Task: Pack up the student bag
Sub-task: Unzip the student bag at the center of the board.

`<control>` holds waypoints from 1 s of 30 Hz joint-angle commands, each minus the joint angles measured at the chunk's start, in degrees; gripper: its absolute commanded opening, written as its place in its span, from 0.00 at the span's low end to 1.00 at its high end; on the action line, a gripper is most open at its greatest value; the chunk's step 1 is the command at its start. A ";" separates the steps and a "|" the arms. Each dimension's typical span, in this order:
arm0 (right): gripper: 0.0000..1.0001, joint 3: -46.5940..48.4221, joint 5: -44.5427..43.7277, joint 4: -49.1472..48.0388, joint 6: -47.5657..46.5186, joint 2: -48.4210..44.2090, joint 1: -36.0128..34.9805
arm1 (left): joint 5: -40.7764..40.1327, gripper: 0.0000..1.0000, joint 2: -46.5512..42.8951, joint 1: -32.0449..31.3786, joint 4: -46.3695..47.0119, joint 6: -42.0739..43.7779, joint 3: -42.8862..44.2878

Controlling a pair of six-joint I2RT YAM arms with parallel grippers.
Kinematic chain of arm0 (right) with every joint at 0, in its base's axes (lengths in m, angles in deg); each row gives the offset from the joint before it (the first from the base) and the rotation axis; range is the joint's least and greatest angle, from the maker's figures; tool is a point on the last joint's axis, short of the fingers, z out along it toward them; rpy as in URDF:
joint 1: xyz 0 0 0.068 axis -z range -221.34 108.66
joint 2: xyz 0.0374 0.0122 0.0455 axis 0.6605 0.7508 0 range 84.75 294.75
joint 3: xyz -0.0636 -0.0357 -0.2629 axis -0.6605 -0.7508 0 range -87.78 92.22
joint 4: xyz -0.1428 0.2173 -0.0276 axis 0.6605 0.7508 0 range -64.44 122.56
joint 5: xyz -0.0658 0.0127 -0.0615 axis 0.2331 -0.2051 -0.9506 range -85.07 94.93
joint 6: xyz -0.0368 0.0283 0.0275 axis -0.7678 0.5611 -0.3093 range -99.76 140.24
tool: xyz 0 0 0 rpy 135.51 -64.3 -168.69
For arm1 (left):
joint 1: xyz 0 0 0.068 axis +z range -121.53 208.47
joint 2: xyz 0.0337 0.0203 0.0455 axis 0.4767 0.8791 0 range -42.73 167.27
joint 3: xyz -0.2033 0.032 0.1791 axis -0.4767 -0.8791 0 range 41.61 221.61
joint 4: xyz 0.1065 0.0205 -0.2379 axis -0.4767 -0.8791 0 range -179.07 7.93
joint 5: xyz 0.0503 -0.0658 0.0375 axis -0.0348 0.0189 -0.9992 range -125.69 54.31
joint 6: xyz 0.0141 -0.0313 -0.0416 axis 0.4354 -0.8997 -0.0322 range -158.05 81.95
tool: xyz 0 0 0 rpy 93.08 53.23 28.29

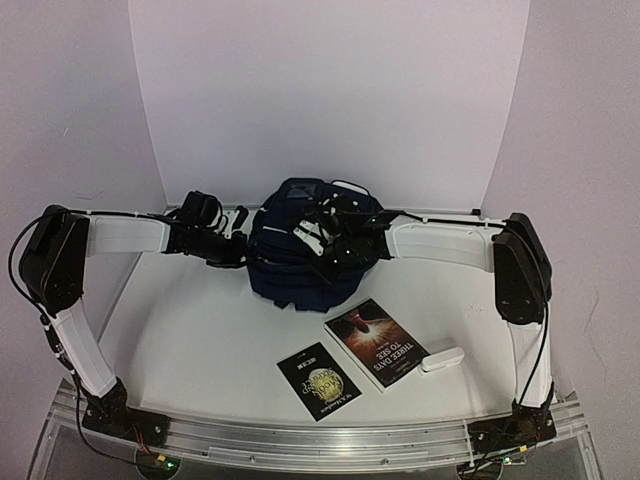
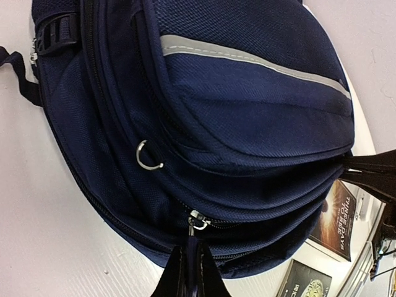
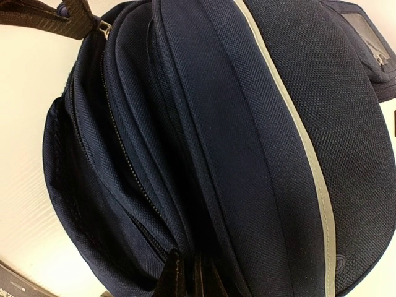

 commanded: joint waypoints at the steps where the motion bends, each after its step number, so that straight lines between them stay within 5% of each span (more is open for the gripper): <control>1: 0.00 -0.79 -0.61 1.47 0.75 -6.28 -0.20 | -8.85 0.00 -1.58 3.33 0.73 -2.46 0.51; 10: 0.00 -3.59 -0.78 1.47 0.17 -7.55 1.47 | -11.87 0.00 -1.08 9.19 5.61 -8.45 -2.32; 25: 0.00 15.06 6.69 3.35 7.04 6.58 -0.12 | -14.15 0.00 10.64 11.52 2.06 -9.41 13.33; 30: 0.00 14.20 6.25 3.78 5.74 6.11 -0.33 | -11.73 0.00 15.63 14.10 1.49 -9.62 17.64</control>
